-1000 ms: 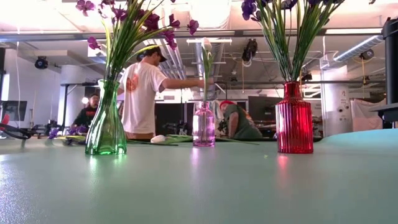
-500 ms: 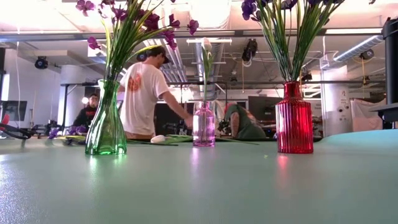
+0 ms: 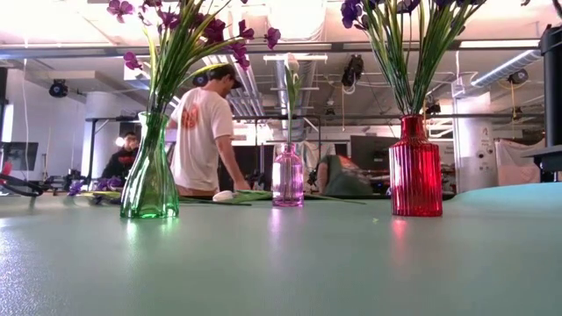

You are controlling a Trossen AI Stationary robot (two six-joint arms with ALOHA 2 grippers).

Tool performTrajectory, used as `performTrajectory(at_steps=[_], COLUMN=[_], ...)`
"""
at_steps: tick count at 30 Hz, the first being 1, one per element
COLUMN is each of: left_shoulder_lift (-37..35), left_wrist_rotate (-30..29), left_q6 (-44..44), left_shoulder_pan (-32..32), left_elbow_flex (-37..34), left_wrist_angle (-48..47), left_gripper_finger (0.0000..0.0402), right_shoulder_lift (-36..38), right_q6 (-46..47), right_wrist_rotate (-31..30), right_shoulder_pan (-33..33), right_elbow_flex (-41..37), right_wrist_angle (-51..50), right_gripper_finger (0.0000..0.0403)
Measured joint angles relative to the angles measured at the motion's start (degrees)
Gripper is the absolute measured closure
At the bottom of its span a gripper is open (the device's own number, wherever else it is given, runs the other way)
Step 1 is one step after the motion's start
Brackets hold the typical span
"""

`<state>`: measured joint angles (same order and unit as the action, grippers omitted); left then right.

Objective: Sort flowers into vase by color
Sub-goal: Put the pink flowers into the green flower vase

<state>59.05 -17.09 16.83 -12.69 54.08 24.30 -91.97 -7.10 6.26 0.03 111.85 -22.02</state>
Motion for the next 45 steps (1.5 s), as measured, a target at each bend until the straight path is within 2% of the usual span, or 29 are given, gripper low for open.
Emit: performTrajectory(at_steps=[3, 9, 15, 19, 23, 27, 29, 39, 45], left_shoulder_lift=[0.3, 0.6, 0.7, 0.7, 0.7, 0.7, 0.7, -1.9, -7.7], left_wrist_rotate=[0.0, 1.6, 1.6, 1.6, 1.6, 1.6, 1.6, 1.6, 1.6], left_q6=[-1.5, -2.3, 0.5, 0.7, 0.7, 0.7, 0.5, -3.8, -7.5], left_shoulder_pan=[1.1, 1.3, 1.3, 1.3, 1.3, 1.3, 1.3, 1.0, -1.9], left_elbow_flex=[0.6, 0.6, 0.6, 0.6, 0.6, 0.6, 0.6, 0.6, 0.6], left_wrist_angle=[-1.3, -1.1, -0.4, 0.0, 0.0, 0.0, -0.1, -3.1, -13.5], left_gripper_finger=[0.0213, 0.018, 0.017, 0.0205, 0.028, 0.0362, 0.039, 0.0389, 0.0397], right_shoulder_lift=[-2.6, -5.4, -6.6, -6.3, -6.3, -6.4, -6.4, -4.9, -3.0], right_q6=[-0.4, -1.6, -3.2, -2.8, -1.9, -1.9, -1.7, 0.9, 2.7], right_wrist_rotate=[1.9, 1.9, 1.7, 1.7, 1.5, 1.1, 0.9, -2.1, -3.8], right_shoulder_pan=[1.0, 1.2, 1.2, 1.2, 1.1, 1.1, 1.1, 1.1, 1.1], right_elbow_flex=[2.6, 4.1, 3.8, 3.5, 3.5, 3.4, 3.4, 5.7, 7.8], right_wrist_angle=[0.0, 0.0, -0.1, 0.0, 0.0, 0.0, -0.1, -4.7, -12.1], right_gripper_finger=[0.0385, 0.0385, 0.0385, 0.0385, 0.0378, 0.0345, 0.0323, 0.024, 0.0219])
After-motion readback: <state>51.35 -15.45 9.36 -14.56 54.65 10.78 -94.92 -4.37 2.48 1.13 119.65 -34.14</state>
